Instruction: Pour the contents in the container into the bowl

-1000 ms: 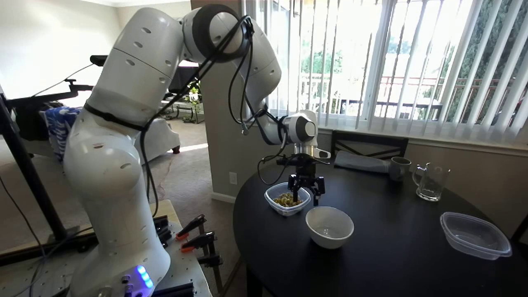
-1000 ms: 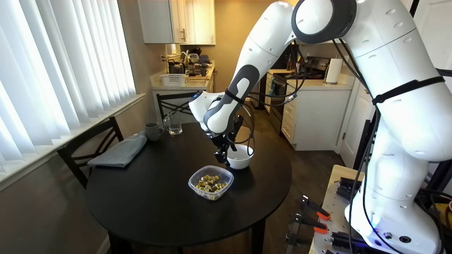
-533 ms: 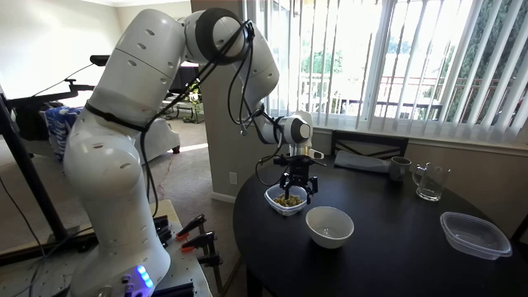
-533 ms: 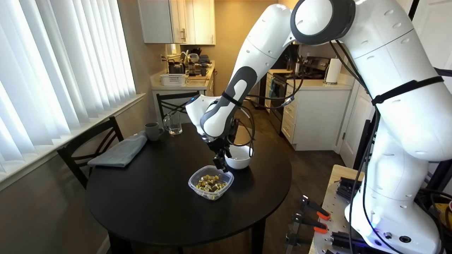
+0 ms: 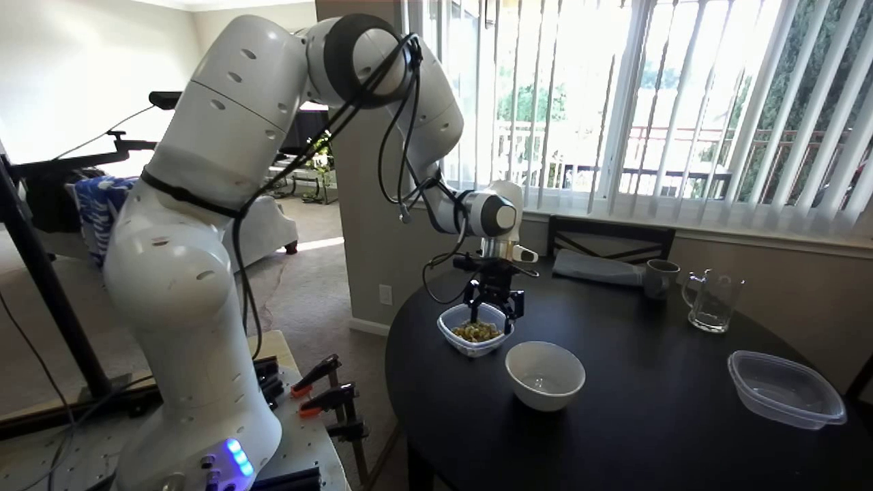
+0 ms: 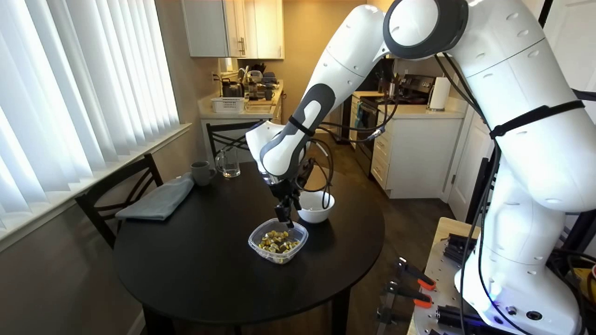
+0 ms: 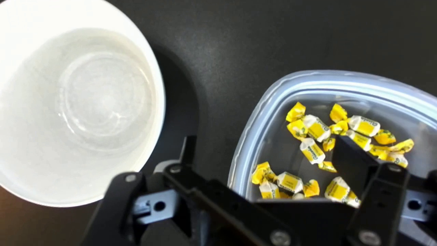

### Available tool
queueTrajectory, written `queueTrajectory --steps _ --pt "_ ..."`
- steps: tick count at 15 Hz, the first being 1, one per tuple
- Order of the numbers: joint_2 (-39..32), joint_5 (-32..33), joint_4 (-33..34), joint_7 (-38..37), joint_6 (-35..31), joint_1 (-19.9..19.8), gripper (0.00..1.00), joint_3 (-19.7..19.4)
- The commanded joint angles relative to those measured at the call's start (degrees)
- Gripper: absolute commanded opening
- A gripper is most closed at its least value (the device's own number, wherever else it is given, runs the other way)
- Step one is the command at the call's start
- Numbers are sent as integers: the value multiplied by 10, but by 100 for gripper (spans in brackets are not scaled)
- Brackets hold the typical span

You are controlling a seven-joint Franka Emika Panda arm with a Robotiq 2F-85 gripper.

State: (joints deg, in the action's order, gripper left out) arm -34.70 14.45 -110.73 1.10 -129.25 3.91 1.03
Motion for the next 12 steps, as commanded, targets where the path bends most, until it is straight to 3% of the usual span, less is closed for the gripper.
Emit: queueTrajectory --steps 1,12 --pt "-18 -28 23 9 -38 -7 100 6" --pt "-137 -94 142 -18 -38 -8 100 1"
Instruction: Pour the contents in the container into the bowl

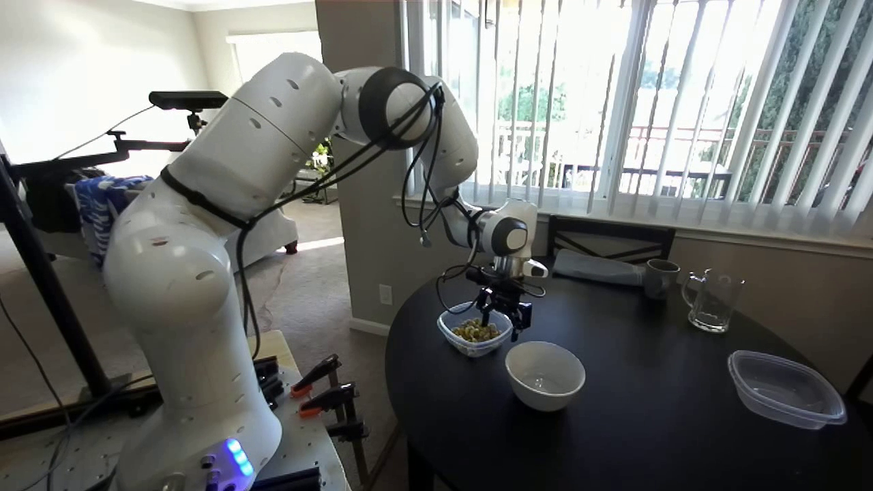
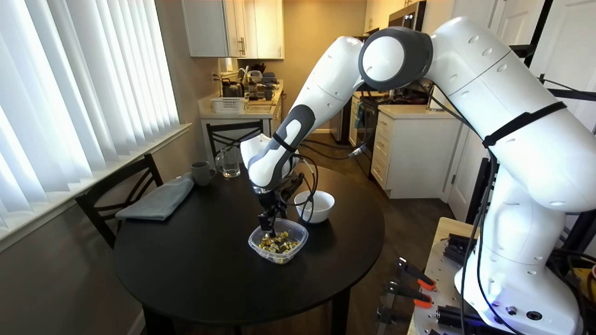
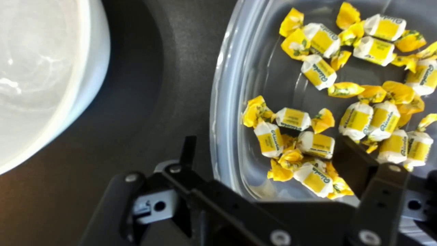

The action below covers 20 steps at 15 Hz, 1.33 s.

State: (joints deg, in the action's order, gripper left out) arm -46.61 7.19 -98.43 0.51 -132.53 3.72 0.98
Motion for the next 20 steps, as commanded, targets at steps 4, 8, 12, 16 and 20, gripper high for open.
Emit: queueTrajectory --steps 4,8,12,16,20 --pt "0 -31 -4 -26 -21 -6 100 -3" --pt "25 -39 -41 -53 -42 -11 100 -17" --pt "52 -32 -77 -76 -56 -14 100 -40" --pt "80 -16 -111 -73 -51 -8 100 -54" --pt "96 -13 -131 -53 -44 -11 100 -46"
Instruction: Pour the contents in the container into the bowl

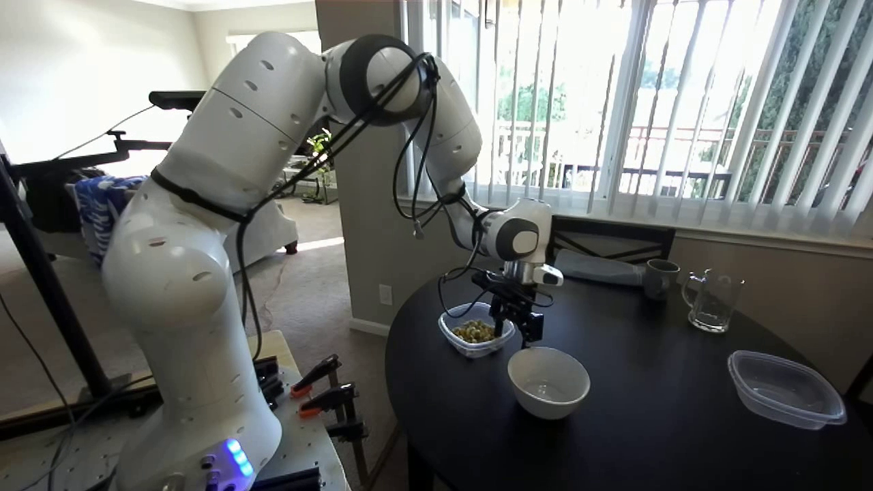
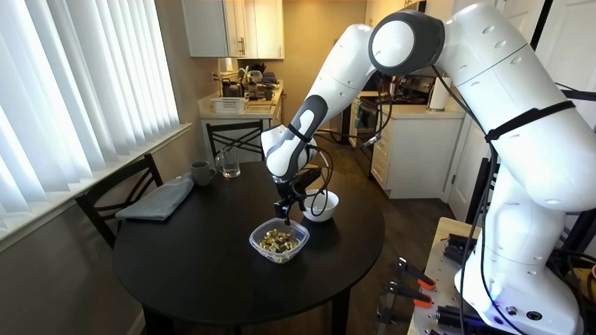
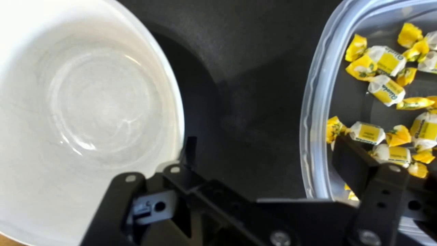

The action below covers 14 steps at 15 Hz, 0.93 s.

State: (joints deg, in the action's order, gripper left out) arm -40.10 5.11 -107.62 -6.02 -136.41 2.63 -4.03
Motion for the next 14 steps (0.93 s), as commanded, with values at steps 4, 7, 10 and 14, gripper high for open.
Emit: queueTrajectory --steps 4,7,10,14 --pt "30 1 -41 44 4 -7 100 22" --pt "29 1 -43 47 0 -5 87 27" --pt "29 3 -44 52 -6 -5 60 30" --pt "30 -2 -45 58 -8 -8 34 36"
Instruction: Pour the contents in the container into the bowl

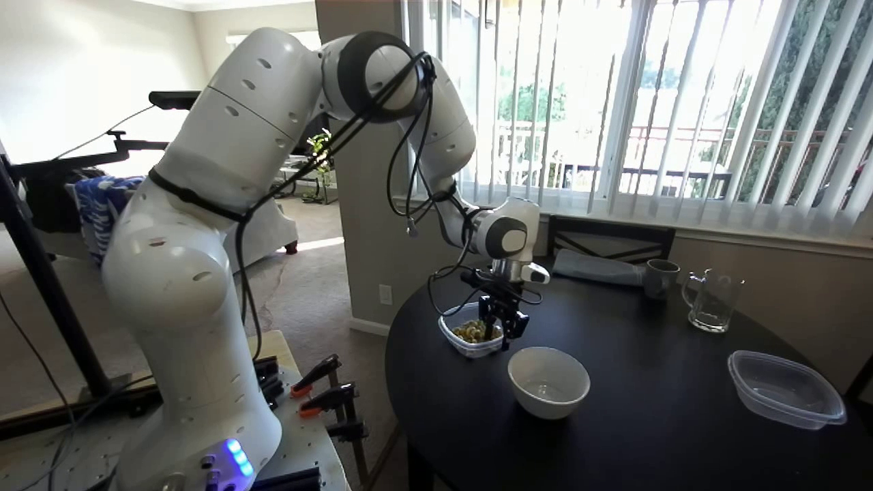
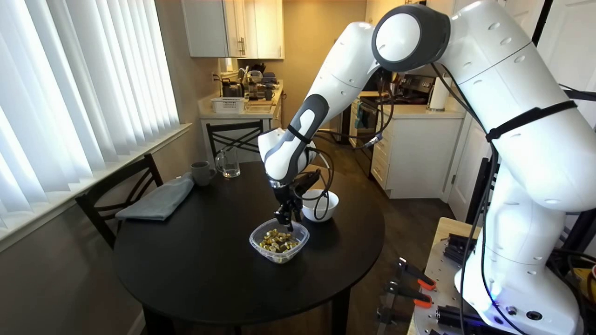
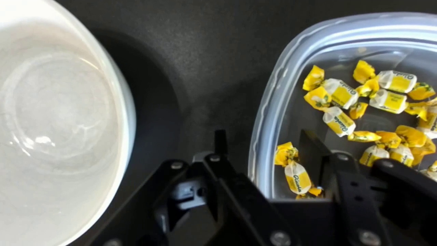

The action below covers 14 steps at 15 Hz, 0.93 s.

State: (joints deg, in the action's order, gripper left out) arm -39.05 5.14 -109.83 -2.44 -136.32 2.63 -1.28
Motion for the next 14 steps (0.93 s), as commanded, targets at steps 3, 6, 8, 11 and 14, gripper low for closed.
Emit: queueTrajectory --steps 3,6,8,11,14 --pt "16 -7 -20 26 -10 -11 15 14" --pt "20 -4 -24 14 -11 -5 4 11" --pt "29 -2 -29 7 -13 -2 6 9" --pt "49 5 -39 -14 -14 10 6 1" --pt "80 25 -55 -88 -10 46 5 -25"
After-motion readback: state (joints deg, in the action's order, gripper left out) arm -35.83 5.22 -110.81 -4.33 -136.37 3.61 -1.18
